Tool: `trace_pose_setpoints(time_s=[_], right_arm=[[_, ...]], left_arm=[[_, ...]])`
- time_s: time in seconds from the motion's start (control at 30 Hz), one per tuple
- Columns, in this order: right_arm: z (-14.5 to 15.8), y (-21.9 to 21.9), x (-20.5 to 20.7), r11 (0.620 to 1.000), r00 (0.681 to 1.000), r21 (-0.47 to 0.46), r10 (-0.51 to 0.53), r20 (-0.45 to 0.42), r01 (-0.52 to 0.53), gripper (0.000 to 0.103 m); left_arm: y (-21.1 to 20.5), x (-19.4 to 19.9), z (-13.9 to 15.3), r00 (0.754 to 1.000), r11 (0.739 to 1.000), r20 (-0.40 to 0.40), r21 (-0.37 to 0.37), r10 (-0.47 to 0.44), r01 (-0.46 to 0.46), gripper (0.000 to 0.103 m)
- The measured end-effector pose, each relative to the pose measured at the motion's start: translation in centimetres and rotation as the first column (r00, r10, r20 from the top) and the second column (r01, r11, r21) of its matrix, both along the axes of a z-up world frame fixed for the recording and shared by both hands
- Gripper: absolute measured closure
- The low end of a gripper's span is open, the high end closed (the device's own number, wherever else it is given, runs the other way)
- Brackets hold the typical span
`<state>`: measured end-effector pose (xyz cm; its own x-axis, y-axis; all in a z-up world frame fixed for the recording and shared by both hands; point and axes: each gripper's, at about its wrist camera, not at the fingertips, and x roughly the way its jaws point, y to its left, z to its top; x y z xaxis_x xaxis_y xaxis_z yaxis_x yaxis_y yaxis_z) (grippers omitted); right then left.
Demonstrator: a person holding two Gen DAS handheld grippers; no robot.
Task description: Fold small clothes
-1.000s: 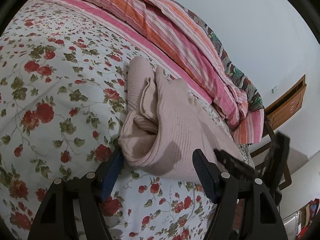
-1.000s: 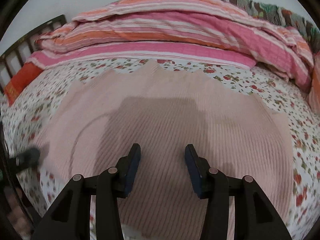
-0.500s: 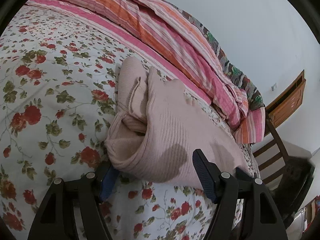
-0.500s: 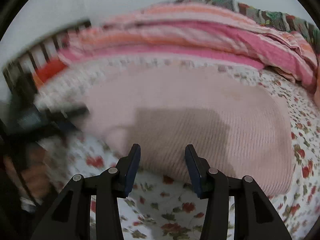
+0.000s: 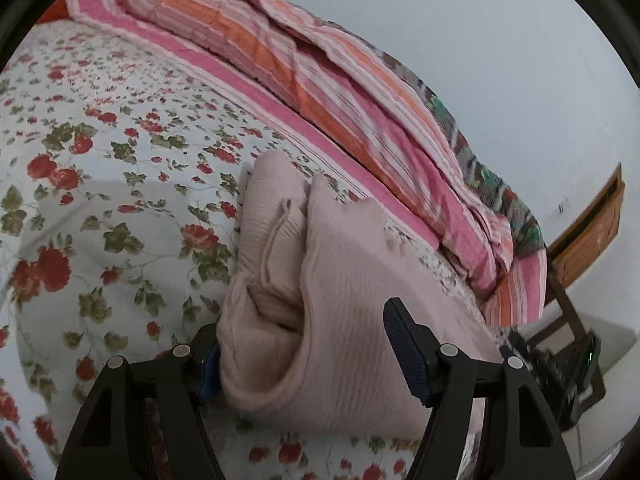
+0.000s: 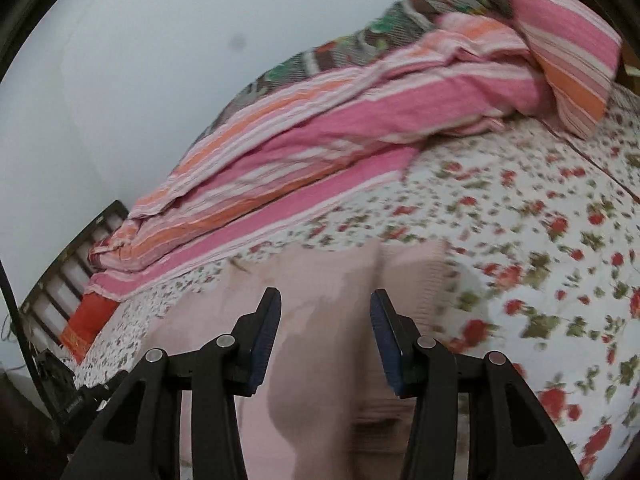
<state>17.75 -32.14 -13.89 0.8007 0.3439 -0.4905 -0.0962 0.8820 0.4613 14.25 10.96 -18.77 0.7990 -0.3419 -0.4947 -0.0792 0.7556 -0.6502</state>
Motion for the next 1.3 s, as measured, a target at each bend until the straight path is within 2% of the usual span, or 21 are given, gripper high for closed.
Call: trace_pose_setpoints(time_s=[0.1,0.2,0.3,0.37,0.43,0.57,0.73,0.9,0.93,1.0,1.13,1.2,1.3], right_arm=[[-0.1,-2.1,-0.5,0.999,1.0,0.04,-0.009,0.01,0.009,0.056],[0.0,-3.9,-1.3,0.999,0.999,0.025,-0.033,0.017,0.033,0.056],[0.2,-6.1,-2.1,0.997,0.997,0.04,-0.07,0.028,0.069,0.056],[0.2,-7.7,-2.4,0.993,0.995,0.075,-0.092,0.026,0.09,0.056],[0.2,-9.2,-2.7,0.987,0.993,0.112,-0.115,0.024,0.112,0.056],[0.5,-11.3,-3.3,0.977,0.989,0.157,-0.148,0.023,0.142,0.056],[1.2,-12.5,-4.1,0.974,0.979,0.119,-0.199,0.04,0.193,0.056],[1.3,-14.3,-4.6,0.965,0.972,0.137,-0.231,0.041,0.224,0.056],[1.3,-14.8,-4.7,0.962,0.97,0.15,-0.238,0.04,0.23,0.056],[1.3,-15.7,-4.8,0.956,0.967,0.169,-0.25,0.039,0.241,0.056],[1.1,-17.6,-5.3,0.94,0.96,0.213,-0.279,0.032,0.266,0.056],[1.0,-18.2,-5.5,0.937,0.959,0.219,-0.284,0.029,0.271,0.056],[0.8,-18.6,-5.5,0.944,0.963,0.204,-0.267,0.02,0.258,0.056]], left_arm=[[-0.3,1.3,-0.1,0.999,0.999,-0.016,0.006,0.044,-0.044,0.035],[-1.3,2.5,0.3,0.998,0.996,-0.022,0.059,0.067,-0.066,0.037],[-2.0,3.3,0.4,0.993,0.989,-0.048,0.107,0.111,-0.105,0.052],[-1.9,3.3,0.8,0.99,0.984,-0.046,0.127,0.132,-0.125,0.074],[-1.8,3.3,1.6,0.989,0.982,-0.044,0.133,0.144,-0.137,0.076],[-3.8,3.2,5.0,0.989,0.968,-0.02,0.211,0.146,-0.138,0.078],[-9.1,3.7,10.2,0.993,0.94,0.036,0.318,0.116,-0.122,0.079],[-18.5,3.9,14.0,0.996,0.864,0.094,0.501,0.012,-0.058,0.079],[-21.1,3.8,14.3,0.995,0.841,0.095,0.541,-0.025,-0.03,0.079],[-25.1,3.6,14.1,0.992,0.814,0.093,0.581,-0.09,0.02,0.079],[-33.5,3.0,10.0,0.973,0.751,0.015,0.639,-0.229,0.167,0.079],[-36.8,2.6,6.7,0.968,0.701,-0.053,0.68,-0.246,0.216,0.079],[-39.0,1.2,5.2,0.972,0.626,-0.012,0.763,-0.233,0.159,0.077]])
